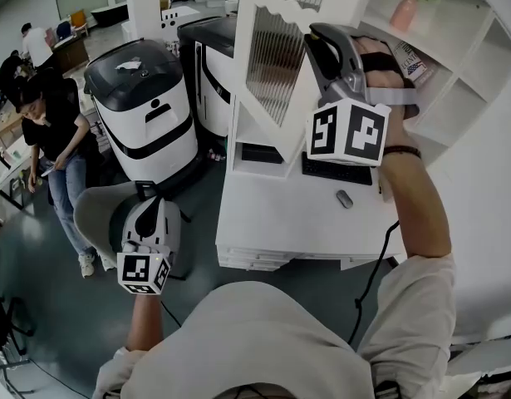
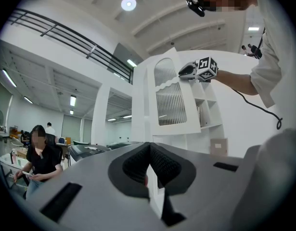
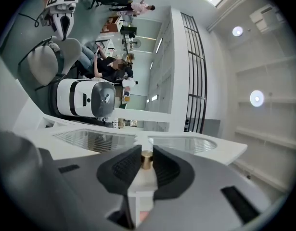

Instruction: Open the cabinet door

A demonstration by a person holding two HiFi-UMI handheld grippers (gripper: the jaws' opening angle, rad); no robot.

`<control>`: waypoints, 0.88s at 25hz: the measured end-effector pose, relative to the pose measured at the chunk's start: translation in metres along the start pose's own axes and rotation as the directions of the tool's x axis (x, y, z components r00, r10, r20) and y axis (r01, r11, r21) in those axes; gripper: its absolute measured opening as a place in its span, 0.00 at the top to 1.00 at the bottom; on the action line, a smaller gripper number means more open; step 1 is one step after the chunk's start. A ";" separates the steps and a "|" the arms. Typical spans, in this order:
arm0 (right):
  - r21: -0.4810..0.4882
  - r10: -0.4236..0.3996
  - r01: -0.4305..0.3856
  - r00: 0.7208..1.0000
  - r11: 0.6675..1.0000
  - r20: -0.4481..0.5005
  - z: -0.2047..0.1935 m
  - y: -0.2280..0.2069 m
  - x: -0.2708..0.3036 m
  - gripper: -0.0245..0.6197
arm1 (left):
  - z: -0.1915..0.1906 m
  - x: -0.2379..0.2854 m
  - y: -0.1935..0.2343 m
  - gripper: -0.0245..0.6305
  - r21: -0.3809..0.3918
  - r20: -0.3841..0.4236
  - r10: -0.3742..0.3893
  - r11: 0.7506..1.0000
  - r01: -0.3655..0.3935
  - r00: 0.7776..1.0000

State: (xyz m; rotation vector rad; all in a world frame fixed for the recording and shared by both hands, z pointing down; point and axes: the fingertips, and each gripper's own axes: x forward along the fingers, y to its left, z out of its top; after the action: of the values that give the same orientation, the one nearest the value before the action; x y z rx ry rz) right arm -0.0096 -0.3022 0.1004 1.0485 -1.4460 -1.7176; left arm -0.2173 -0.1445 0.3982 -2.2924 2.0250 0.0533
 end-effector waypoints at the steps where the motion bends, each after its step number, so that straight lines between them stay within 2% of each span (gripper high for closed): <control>1: -0.012 0.000 0.000 1.000 1.000 0.001 0.004 0.000 0.000 0.85 | 0.000 -0.001 0.001 0.97 0.001 0.001 0.002 1.000 -0.002 1.000; 9: -0.097 0.009 -0.009 1.000 0.995 -0.001 0.041 0.002 0.001 0.85 | -0.003 -0.012 0.011 0.97 0.000 0.005 0.025 1.000 -0.025 1.000; 22: -0.160 0.060 -0.079 0.991 0.984 -0.116 0.072 0.002 0.006 0.84 | -0.003 -0.037 0.032 0.97 -0.016 0.010 0.065 0.998 -0.065 0.998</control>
State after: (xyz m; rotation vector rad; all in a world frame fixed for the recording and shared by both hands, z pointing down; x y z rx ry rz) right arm -0.0764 -0.2749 0.1067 0.9767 -1.2349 -1.6707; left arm -0.2535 -0.1121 0.4029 -2.2297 2.1017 0.0851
